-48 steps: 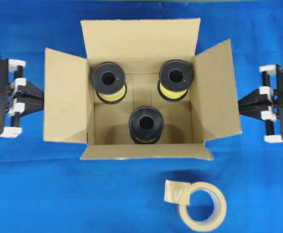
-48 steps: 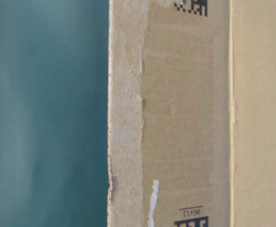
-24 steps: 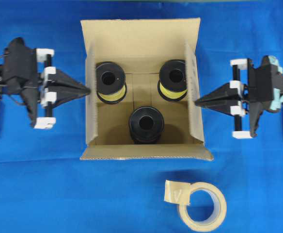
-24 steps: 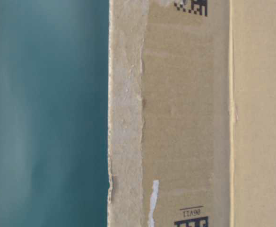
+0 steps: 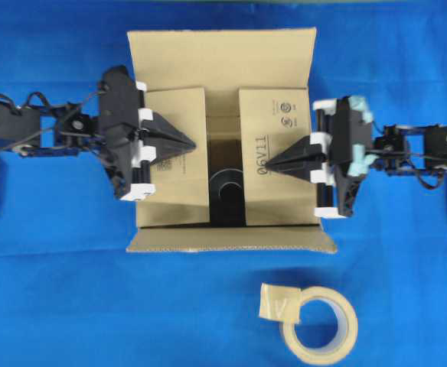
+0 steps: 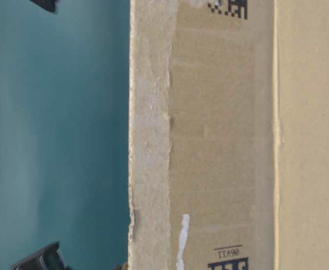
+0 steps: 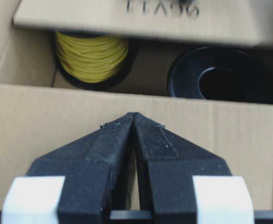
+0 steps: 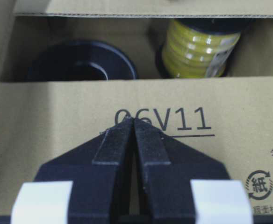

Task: Close the cardboard box.
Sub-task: 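Push the left and right side flaps inward with both grippers, then press the left gripper down on the folded left flap, holding it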

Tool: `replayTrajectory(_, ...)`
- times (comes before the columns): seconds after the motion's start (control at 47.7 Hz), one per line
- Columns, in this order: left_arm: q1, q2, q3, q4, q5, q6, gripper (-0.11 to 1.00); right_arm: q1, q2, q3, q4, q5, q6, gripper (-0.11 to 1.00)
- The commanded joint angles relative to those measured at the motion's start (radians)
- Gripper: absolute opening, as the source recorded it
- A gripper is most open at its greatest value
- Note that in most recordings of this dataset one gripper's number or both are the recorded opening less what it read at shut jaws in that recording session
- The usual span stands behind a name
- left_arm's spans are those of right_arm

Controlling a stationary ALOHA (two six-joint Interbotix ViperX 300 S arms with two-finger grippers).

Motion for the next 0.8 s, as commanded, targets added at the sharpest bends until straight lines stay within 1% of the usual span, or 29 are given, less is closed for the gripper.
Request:
replayTrajectory(0.0,0.003,0.02,-0.032,-0.002,-0.009,0.002,0.0,-0.005,0.02,-0.028,0.008,-0.011,0.002,0.0)
replayTrajectory(0.252,0.003,0.043,-0.034,-0.002,-0.009,0.002,0.0,-0.006,0.023,-0.031,0.008,-0.011,0.002,0.0)
replayTrajectory(0.42,0.015,0.063,-0.067,-0.002,-0.029,0.003,0.0,-0.005,0.023,-0.034,0.008,-0.011,0.002,0.0)
replayTrajectory(0.545,0.041,0.091,-0.118,-0.002,-0.034,0.009,0.0,-0.005,0.023,-0.034,0.008,-0.011,0.002,0.0)
replayTrajectory(0.65,0.077,0.123,-0.179,-0.002,-0.038,0.032,0.0,-0.005,0.023,-0.034,0.009,-0.011,0.003,0.0)
replayTrajectory(0.776,0.11,0.161,-0.242,-0.002,-0.04,0.083,0.0,-0.005,0.023,-0.034,0.008,-0.011,0.005,0.0)
